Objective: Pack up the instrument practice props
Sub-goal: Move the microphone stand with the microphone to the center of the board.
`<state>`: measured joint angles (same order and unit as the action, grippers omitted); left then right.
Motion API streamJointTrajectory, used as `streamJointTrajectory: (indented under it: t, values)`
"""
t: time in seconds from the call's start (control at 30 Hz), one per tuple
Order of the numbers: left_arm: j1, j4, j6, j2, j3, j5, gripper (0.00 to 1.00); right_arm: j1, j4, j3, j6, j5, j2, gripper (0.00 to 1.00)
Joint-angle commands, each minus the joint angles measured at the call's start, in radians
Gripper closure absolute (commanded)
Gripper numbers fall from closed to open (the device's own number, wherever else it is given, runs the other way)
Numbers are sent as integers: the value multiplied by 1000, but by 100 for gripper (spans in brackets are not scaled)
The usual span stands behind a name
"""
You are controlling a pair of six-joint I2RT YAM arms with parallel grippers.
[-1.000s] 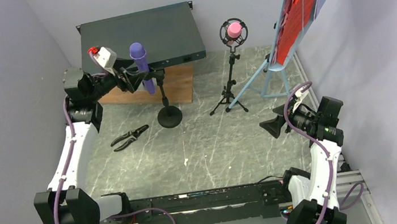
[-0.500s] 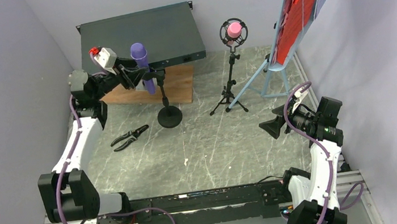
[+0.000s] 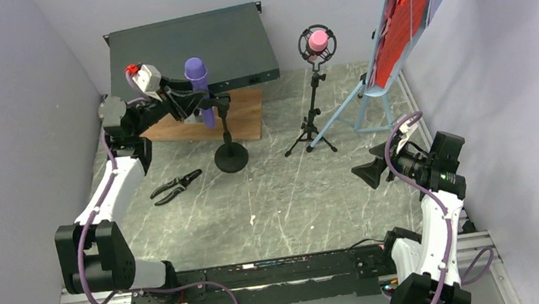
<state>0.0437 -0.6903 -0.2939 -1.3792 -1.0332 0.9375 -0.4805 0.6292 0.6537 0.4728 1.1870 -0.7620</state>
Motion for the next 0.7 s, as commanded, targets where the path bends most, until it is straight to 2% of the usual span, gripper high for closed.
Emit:
streamJointTrajectory:
  t: [0.0,0.23,0.47,0.67]
  values:
    - [45,-88,-78,61,-4,5,100,6,1,42,40,13,12,0]
    - [231,95,11,201,-23,-140,100,9,32,52,70,31,13,0]
    - [427,62,-46,195,-13,-316,100,18,54,57,91,50,14,0]
    - [623,15,2,130,-10,-482,100,52,91,80,121,43,-28,0]
